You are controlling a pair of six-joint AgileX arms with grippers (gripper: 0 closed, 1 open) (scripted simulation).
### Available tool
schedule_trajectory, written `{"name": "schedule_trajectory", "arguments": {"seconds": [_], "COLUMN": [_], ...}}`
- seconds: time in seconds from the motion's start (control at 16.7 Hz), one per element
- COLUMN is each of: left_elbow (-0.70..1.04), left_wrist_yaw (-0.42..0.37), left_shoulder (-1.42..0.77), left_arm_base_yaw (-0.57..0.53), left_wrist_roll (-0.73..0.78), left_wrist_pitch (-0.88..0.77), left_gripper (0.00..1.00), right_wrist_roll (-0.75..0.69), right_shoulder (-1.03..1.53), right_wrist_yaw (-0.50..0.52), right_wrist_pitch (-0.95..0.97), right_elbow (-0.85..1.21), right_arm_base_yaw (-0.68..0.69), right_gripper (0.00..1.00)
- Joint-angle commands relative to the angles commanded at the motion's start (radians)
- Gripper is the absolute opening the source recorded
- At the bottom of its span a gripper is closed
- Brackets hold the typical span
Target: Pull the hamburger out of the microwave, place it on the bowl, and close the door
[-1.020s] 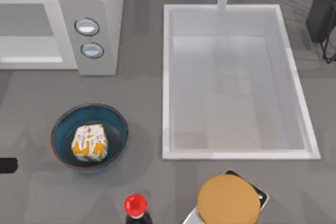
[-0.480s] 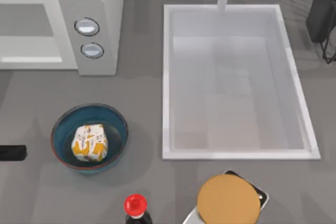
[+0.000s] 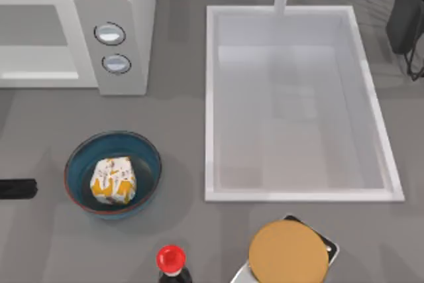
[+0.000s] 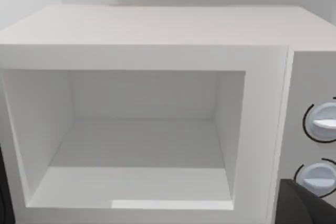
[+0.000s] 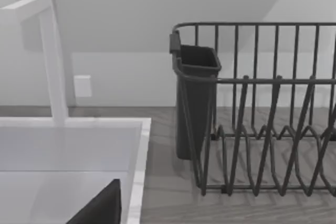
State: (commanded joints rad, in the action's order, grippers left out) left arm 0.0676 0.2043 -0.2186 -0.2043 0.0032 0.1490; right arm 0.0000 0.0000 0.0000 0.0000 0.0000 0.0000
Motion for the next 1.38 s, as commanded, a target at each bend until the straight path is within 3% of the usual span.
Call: {"name": "schedule_trajectory", "arguments": {"seconds": [0.3, 1.14, 1.38], "left_elbow": [-0.049, -0.035, 0.113], "left_wrist_yaw": [-0.098, -0.162, -0.282], "left_shoulder": [0.034, 0.093, -0.054], "left_arm_base_yaw": [0.098, 0.162, 0.306], "left_wrist_roll": [0.000, 0.011, 0.140], "left_wrist_pitch": [0.015, -0.067, -0.145], "left_gripper": [0.00, 0.00, 0.00], "right_wrist_roll": [0.000, 0.000, 0.000], "right_shoulder": [0.000, 0.000, 0.000], "right_wrist_yaw": [0.000, 0.000, 0.000], "right_wrist_pitch": [0.000, 0.000, 0.000], "right_elbow": [0.000, 0.000, 0.000], "right_arm_base_yaw": [0.000, 0.000, 0.000], "right_gripper": [1.00, 1.00, 1.00]}}
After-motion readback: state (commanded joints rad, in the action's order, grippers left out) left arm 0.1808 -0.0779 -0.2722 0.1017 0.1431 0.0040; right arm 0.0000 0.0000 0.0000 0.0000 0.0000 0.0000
